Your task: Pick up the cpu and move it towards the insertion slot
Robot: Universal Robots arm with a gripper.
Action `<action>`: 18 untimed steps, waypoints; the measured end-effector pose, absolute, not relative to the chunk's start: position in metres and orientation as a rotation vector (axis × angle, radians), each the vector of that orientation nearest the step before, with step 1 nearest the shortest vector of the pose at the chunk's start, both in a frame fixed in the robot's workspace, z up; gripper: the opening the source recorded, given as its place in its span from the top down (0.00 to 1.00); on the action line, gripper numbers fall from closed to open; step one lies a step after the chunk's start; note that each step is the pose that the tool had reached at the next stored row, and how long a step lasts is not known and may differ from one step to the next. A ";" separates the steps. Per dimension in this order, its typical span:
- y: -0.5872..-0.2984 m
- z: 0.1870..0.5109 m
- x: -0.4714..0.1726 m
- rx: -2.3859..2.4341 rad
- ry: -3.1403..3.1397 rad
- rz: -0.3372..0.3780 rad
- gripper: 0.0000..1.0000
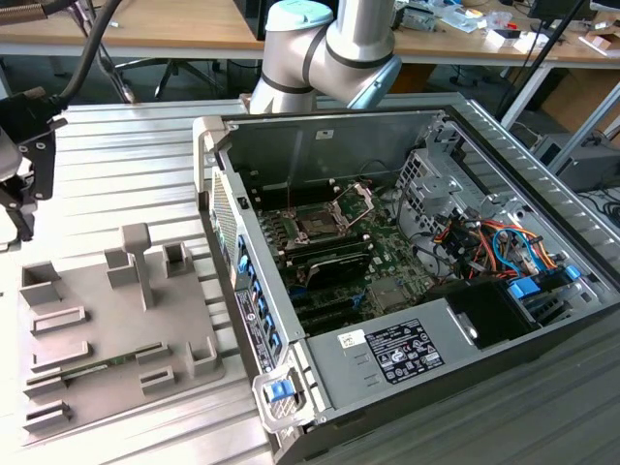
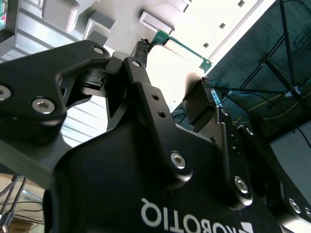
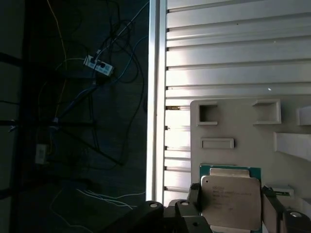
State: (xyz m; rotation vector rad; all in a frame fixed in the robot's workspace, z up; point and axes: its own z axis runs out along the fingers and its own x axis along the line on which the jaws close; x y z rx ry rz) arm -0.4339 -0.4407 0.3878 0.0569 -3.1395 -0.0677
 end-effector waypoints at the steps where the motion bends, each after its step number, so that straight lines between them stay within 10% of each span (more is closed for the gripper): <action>1: -0.441 0.388 -0.434 0.057 -3.139 -0.068 0.45; 18: -0.441 0.398 -0.434 0.057 -3.139 -0.068 0.45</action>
